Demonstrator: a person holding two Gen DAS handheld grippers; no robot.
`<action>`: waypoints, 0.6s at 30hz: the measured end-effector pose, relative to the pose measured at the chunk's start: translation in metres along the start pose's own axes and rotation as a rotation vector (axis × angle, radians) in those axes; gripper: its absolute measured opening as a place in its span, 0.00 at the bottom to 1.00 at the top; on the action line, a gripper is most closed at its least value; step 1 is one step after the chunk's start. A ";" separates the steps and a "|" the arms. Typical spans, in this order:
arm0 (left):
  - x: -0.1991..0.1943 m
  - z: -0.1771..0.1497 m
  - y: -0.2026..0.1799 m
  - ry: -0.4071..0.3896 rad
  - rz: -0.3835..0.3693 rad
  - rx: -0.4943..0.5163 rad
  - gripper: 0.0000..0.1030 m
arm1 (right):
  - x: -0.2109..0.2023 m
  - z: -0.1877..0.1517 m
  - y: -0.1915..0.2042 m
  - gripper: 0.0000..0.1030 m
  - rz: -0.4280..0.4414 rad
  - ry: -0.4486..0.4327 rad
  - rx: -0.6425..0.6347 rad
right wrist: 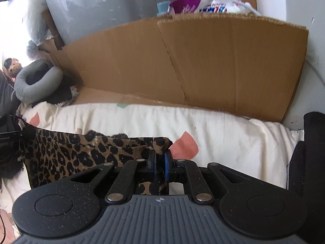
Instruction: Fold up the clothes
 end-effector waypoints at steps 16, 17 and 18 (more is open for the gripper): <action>0.026 0.018 -0.001 0.009 0.013 0.024 0.09 | 0.013 0.011 -0.008 0.05 -0.020 0.013 0.021; 0.030 0.017 -0.001 0.019 0.014 0.029 0.09 | 0.017 0.011 -0.008 0.05 -0.025 0.018 0.018; 0.035 0.016 0.000 0.029 0.015 0.035 0.09 | 0.020 0.009 -0.009 0.05 -0.029 0.029 0.017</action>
Point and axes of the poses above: each gripper's, at about its wrist camera, not at the fingertips, and x roughly the way its jaws point, y to its left, z to its top, the point moved 10 cm from there along x, roughly the way its jaws point, and after that the axes turned 12 degrees about -z, right-handed, at the moved point
